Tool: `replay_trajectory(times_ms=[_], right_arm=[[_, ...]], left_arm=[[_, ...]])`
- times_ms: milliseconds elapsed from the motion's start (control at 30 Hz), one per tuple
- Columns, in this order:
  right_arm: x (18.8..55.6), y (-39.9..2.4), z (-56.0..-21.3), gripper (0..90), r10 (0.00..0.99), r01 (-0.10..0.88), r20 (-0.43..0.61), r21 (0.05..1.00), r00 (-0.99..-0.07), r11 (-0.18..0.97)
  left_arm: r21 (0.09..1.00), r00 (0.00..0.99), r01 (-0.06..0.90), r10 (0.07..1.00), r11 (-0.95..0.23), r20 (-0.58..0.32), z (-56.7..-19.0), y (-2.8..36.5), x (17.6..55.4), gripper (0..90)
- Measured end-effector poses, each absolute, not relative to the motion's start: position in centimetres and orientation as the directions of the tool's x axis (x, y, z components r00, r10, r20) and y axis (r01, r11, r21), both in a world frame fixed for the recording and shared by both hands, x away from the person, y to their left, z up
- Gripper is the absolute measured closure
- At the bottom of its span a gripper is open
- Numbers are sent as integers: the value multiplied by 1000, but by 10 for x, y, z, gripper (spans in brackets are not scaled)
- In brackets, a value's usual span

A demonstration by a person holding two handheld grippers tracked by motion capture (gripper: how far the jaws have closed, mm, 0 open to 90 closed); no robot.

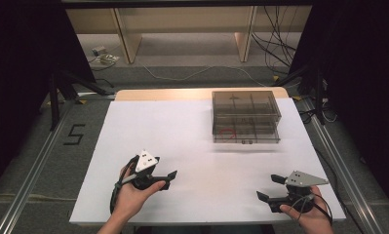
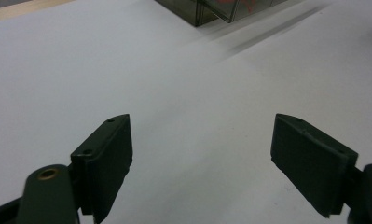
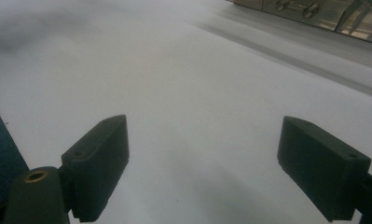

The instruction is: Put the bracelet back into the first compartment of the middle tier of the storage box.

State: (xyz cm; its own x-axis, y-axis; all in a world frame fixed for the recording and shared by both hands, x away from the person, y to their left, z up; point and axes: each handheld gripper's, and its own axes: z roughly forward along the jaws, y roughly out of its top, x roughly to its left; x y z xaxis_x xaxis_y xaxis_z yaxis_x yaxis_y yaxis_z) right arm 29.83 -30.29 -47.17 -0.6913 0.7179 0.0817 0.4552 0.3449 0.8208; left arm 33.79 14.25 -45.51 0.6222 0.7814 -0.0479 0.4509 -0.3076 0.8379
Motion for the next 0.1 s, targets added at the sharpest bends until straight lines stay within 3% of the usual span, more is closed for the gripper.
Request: replay_trajectory(times_ms=[100], right_arm=[[298,-303,-472,173,718,455,85,823,-690,340]], left_arm=[[834,634,453,771,-316,-52,-456,139,335,206]])
